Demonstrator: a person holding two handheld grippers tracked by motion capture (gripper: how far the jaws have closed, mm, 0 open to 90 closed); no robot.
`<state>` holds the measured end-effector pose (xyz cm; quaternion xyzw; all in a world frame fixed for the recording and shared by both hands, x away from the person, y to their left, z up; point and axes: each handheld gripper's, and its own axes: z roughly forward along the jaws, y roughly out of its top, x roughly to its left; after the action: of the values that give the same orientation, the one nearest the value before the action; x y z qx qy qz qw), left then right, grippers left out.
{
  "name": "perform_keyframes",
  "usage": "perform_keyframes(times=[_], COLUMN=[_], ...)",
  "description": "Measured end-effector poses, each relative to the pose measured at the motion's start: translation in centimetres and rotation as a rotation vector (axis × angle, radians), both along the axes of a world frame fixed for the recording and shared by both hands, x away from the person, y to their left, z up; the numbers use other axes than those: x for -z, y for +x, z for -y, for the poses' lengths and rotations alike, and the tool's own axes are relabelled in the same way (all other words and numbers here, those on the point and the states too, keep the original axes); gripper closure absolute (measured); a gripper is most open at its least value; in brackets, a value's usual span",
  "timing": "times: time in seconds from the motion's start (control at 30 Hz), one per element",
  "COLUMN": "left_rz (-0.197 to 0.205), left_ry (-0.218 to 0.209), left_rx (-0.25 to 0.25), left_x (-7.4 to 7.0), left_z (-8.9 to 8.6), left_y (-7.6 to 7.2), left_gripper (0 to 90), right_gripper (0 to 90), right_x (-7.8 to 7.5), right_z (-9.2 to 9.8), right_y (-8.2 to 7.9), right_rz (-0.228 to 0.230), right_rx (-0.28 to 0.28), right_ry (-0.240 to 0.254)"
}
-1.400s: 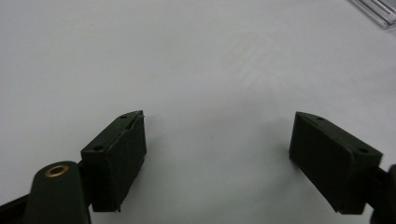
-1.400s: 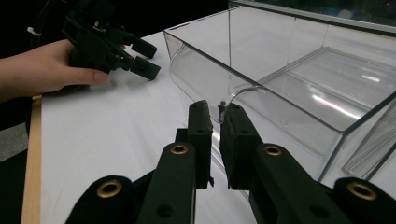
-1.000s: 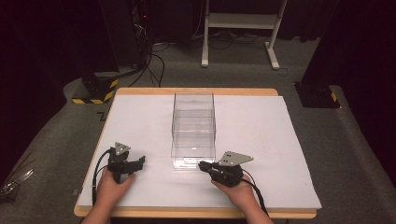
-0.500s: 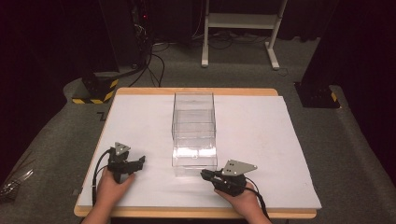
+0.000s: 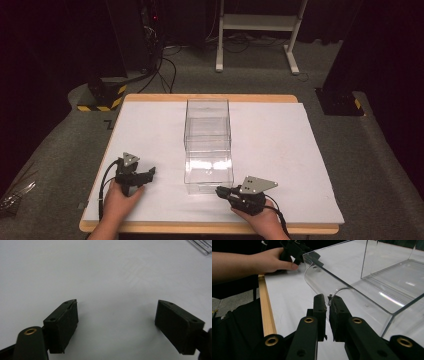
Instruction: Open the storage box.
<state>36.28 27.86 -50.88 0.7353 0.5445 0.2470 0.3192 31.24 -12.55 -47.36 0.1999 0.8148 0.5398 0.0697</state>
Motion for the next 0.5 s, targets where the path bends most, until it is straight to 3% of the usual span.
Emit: perform_keyframes(times=[0.5], left_rz=[0.000], left_ry=[0.000], left_rx=[0.000], left_x=[0.00], left_z=[0.00], left_y=[0.00], left_gripper=[18.9], right_gripper=[83.6], right_x=[0.10], right_z=[-0.12], right_y=[-0.07], right_rz=[-0.002], right_rx=[-0.010], right_ry=[0.007])
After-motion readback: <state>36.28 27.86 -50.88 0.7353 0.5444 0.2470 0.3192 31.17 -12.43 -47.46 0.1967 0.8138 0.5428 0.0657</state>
